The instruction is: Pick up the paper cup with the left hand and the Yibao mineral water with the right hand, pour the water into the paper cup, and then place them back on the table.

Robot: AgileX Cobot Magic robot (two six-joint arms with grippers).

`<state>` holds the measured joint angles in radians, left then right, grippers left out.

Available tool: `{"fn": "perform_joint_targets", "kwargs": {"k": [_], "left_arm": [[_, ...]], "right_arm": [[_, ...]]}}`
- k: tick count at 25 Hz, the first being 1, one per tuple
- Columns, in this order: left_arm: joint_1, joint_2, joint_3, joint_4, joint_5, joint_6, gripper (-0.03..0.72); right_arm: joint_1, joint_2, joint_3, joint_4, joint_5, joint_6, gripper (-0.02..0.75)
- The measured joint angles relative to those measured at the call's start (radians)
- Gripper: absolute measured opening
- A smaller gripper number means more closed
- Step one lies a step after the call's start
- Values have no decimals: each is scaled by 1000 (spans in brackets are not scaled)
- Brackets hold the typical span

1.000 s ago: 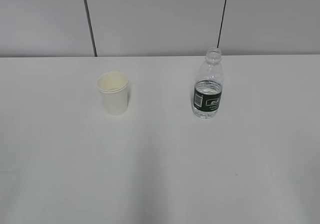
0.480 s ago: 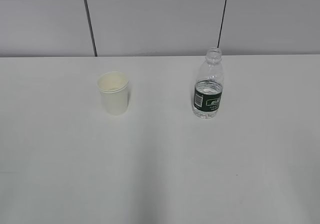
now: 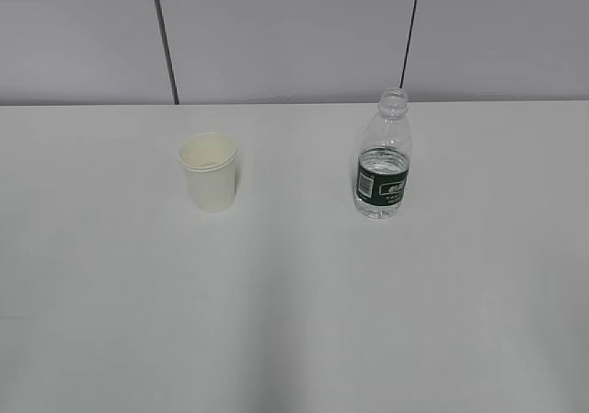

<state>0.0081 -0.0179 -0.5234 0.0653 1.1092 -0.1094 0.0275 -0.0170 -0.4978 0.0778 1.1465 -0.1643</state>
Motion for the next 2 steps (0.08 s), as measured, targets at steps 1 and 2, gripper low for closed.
{"fn": "perform_joint_targets", "kwargs": {"k": [1,2], "left_arm": [[0,0,0,1,0,0,244],[0,0,0,1,0,0,244]], "right_arm": [[0,0,0,0,0,0,585],[0,0,0,0,0,0,585]]}}
